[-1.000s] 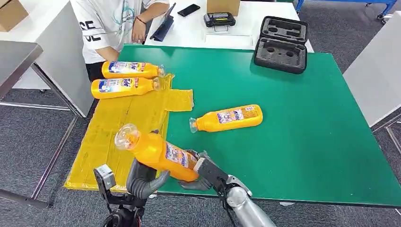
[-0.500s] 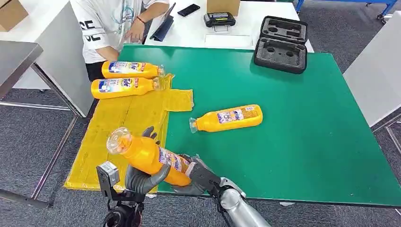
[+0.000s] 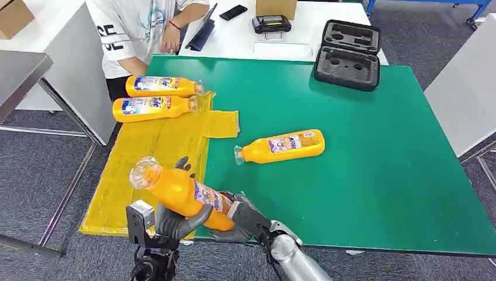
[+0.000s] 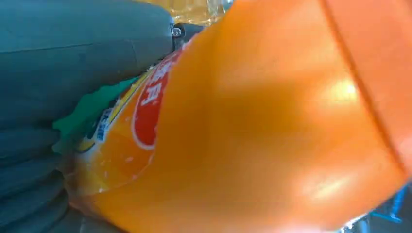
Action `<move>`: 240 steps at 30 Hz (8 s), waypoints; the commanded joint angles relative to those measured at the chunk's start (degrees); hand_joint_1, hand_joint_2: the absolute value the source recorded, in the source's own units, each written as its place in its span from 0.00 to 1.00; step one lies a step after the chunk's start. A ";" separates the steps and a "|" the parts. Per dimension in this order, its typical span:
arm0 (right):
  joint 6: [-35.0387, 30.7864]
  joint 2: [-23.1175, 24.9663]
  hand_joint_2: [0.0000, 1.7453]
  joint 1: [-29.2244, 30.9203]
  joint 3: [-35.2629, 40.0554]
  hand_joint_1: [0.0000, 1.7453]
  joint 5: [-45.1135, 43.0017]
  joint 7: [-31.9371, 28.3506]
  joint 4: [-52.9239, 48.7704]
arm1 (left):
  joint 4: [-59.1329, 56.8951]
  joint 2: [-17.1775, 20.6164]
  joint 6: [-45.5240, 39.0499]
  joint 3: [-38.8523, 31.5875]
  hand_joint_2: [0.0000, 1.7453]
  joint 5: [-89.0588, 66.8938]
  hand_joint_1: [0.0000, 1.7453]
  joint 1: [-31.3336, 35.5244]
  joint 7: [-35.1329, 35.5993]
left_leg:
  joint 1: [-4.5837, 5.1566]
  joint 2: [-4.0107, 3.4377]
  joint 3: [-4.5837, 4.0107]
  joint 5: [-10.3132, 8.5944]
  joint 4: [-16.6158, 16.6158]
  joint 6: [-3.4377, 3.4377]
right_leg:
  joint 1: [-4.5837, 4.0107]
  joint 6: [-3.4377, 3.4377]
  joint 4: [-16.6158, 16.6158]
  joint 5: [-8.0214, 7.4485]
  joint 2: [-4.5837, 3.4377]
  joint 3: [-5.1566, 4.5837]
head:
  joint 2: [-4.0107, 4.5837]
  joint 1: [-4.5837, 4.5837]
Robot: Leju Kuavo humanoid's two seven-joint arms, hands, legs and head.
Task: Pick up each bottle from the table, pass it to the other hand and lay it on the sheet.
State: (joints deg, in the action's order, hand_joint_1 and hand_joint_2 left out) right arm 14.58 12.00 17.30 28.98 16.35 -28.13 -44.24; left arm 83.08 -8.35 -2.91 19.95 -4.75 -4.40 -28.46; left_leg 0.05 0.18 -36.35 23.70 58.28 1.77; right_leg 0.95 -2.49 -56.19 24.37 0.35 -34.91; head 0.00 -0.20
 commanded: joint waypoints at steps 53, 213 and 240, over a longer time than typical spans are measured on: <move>1.23 -4.77 0.00 -3.21 -4.18 0.00 -0.69 -4.68 -18.24 | 9.42 2.54 6.49 -11.07 1.00 -0.83 1.00 1.87 -0.59 | -0.06 0.05 0.26 0.09 -0.01 -0.09 | -0.06 0.11 0.02 0.10 0.04 0.29 | 0.00 0.02; 4.58 -4.69 1.00 -8.83 -18.63 0.00 -10.93 -6.78 -23.51 | -58.28 17.03 15.71 17.37 1.00 -51.14 1.00 50.01 22.37 | -0.19 -0.06 0.05 -0.57 -0.06 -0.31 | -0.19 0.35 0.01 -0.55 -0.15 0.02 | 0.00 0.07; 2.70 -3.98 1.00 -10.21 -20.96 0.00 -10.66 -4.83 -23.14 | -59.77 17.51 19.34 19.62 1.00 -51.97 0.00 51.80 19.67 | -0.19 -0.04 0.07 -0.58 -0.04 -0.31 | -0.20 0.36 0.00 -0.56 -0.13 0.02 | 0.00 0.07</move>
State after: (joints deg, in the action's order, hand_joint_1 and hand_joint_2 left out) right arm 17.22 8.17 5.97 9.53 5.73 -33.31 -69.88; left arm 27.30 9.84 14.93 38.14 -56.59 46.15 -7.89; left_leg -0.10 0.18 -36.53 23.02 58.29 1.52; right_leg 0.81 -2.22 -56.26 23.74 0.25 -35.15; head 0.00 -0.13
